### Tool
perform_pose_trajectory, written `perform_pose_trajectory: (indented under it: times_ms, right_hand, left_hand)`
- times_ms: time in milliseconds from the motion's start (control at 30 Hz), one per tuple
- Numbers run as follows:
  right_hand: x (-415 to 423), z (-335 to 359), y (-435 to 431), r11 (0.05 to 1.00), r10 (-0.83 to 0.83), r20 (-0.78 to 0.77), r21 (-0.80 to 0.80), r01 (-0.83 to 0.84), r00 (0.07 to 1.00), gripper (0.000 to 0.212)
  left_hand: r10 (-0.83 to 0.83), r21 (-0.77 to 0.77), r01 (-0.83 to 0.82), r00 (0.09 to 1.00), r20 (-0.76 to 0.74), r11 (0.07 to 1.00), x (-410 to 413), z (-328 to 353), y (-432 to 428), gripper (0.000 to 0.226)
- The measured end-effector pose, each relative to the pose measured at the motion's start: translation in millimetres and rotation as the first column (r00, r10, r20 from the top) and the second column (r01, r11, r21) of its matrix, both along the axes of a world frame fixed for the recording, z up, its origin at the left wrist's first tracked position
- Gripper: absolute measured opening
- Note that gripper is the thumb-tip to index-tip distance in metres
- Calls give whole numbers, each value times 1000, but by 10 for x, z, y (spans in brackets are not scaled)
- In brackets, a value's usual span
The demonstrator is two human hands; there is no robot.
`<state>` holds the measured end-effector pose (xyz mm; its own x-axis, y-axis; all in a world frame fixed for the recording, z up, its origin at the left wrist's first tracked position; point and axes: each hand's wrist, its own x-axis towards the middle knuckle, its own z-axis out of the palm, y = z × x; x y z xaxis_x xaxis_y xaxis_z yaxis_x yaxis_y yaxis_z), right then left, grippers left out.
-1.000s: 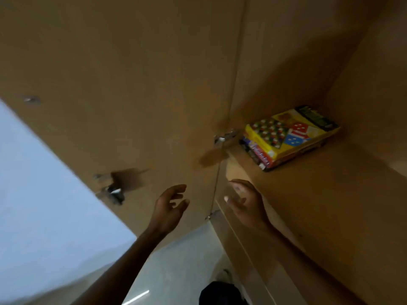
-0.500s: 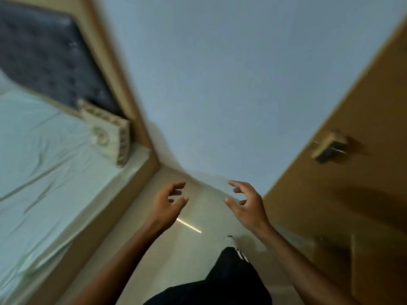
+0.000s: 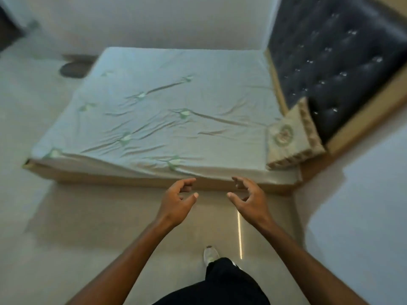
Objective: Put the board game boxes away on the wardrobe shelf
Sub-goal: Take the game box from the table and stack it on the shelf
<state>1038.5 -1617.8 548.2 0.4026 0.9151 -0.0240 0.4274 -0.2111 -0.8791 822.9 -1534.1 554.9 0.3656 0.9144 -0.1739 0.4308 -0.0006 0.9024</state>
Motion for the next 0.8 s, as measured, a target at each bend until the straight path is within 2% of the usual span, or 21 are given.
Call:
perform_pose_trajectory:
  times_ms: [200, 367, 667, 800]
  right_hand:
    - [-701, 10, 1320, 924, 381, -1, 25, -381, 925, 49]
    - [-1619, 2, 2134, 759, 651, 19, -9, -651, 758, 47]
    - [-3494, -112, 3418, 480, 877, 53, -22, -877, 478, 49]
    - [-4408, -69, 4008, 409, 911, 65, -13, -912, 407, 49]
  left_hand:
    - [399, -22, -399, 917, 5, 917, -813, -14, 466, 38]
    - [682, -65, -680, 731, 24, 731, -1630, -82, 624, 37]
    - [882, -64, -880, 469, 49, 471, -3170, -185, 1279, 35]
    - [925, -62, -923, 375, 67, 379, -3988, -179, 1741, 35]
